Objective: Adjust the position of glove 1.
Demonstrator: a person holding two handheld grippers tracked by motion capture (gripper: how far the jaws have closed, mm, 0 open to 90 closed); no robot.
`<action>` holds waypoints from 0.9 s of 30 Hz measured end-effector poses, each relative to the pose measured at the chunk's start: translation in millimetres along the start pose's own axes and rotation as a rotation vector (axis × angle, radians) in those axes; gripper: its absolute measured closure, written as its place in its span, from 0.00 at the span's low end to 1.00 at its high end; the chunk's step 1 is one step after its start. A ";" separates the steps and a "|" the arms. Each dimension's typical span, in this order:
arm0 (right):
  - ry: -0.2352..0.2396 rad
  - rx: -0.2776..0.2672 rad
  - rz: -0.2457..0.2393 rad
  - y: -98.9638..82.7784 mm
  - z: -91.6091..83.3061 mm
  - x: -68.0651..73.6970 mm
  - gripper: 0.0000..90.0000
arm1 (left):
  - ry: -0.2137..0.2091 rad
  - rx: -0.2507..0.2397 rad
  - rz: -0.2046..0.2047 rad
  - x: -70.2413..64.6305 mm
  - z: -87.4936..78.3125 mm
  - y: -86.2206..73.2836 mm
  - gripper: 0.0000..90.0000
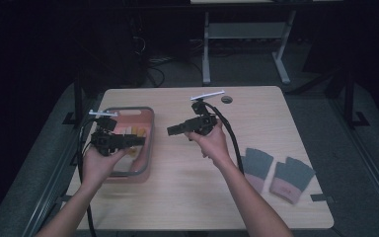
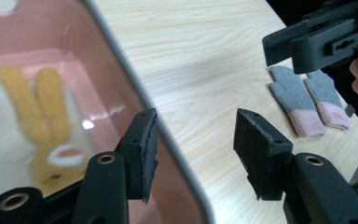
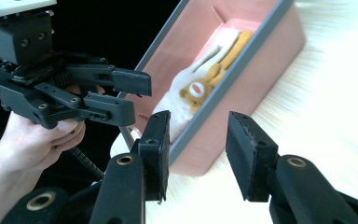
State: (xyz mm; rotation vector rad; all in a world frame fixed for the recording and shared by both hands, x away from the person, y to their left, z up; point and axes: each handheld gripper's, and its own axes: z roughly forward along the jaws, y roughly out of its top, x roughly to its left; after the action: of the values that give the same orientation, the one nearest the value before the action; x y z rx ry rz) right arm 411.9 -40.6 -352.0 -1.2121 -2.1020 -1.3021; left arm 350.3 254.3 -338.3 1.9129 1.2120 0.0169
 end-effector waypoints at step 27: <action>-0.051 -0.079 0.047 -39.4 -71.2 -23.4 0.61 | -0.094 0.007 0.097 -57.4 40.4 12.7 0.45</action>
State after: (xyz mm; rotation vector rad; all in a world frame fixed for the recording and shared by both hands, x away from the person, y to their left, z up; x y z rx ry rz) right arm 384.3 -120.6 -353.7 -1.3327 -2.0608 -1.3587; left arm 346.3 183.4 -332.8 1.9554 1.0573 -0.0258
